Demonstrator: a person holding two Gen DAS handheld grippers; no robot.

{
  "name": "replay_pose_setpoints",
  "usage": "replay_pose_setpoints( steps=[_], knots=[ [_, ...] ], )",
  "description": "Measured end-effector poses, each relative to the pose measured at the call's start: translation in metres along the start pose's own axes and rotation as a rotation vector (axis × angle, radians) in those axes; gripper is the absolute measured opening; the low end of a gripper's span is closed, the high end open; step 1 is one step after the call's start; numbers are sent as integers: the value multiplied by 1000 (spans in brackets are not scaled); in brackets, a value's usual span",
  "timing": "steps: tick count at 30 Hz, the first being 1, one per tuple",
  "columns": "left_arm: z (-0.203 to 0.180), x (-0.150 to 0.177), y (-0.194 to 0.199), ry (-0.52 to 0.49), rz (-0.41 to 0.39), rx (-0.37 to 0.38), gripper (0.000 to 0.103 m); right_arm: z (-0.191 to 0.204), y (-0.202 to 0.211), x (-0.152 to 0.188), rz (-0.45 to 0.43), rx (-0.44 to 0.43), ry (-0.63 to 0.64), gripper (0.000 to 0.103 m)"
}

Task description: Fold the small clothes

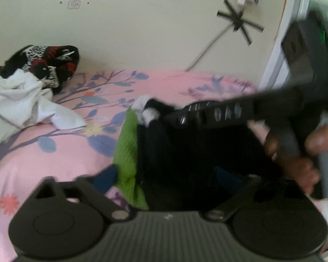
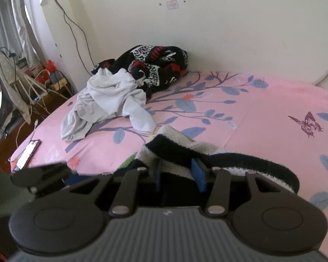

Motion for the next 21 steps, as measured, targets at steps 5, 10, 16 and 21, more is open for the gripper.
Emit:
replay_pose_setpoints(
  steps=[5, 10, 16, 21],
  knots=[
    [9, 16, 23, 69, -11, 18, 41, -1, -2, -5, 40, -8, -22, 43],
    [17, 24, 23, 136, -15, 41, 45, 2, -4, -1, -8, 31, 11, 43],
    [30, 22, 16, 174, 33, 9, 86, 1, 7, 0, -51, 33, -3, 45],
    [31, 8, 32, 193, 19, 89, 103, -16, 84, 1, -258, -45, -125, 90]
  ],
)
Point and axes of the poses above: each gripper's, at about its wrist camera, not at the fingertips, and y roughly against the way its jaws point, z to its left, x to its underside, the point moved 9 cm from there along -y, roughly the way its jaws point, and after that the axes turned 4 degrees about x, right-handed, at the moved point
